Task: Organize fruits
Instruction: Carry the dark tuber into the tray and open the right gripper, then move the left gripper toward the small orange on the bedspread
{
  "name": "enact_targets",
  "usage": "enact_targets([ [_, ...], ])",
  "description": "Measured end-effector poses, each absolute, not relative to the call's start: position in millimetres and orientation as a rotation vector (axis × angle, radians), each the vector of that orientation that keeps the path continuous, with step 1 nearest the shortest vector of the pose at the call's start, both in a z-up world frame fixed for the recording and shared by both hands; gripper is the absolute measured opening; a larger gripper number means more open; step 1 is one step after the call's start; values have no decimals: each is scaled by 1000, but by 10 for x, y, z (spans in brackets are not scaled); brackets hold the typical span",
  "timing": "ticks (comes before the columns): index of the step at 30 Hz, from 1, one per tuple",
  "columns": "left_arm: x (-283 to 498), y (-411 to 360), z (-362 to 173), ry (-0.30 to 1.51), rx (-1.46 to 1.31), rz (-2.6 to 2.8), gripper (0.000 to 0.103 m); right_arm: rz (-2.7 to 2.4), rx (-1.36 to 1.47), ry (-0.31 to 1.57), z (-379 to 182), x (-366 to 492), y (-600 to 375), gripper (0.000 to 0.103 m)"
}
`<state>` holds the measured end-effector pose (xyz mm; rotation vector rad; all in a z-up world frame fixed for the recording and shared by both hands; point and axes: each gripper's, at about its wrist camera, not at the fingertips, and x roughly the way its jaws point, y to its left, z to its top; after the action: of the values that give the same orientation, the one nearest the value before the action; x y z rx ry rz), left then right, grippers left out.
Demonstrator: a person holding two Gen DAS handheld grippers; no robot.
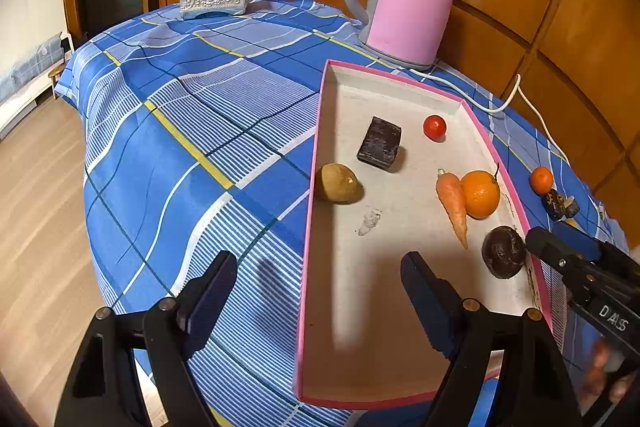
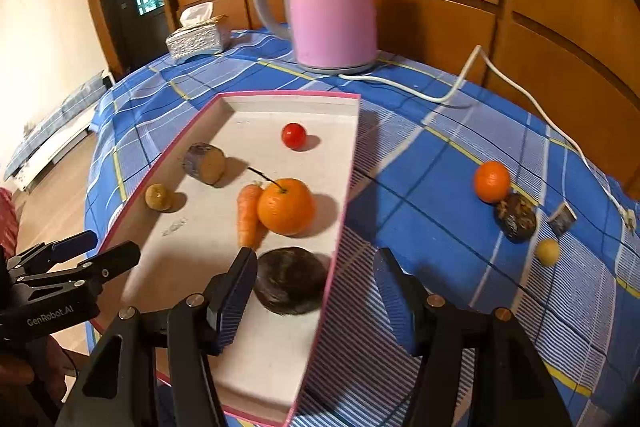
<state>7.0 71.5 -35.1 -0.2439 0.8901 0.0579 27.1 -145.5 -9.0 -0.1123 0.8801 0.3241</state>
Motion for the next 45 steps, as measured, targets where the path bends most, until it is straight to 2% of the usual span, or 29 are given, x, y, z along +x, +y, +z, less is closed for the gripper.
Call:
enact_targets([
  [31,5,527,-230,858,-186,36,84,23,-55,796,12,75,-2144,61],
  [45,8,429,-186,849,-145,19,84,-284,44,816,-123,-170,-3230,61],
])
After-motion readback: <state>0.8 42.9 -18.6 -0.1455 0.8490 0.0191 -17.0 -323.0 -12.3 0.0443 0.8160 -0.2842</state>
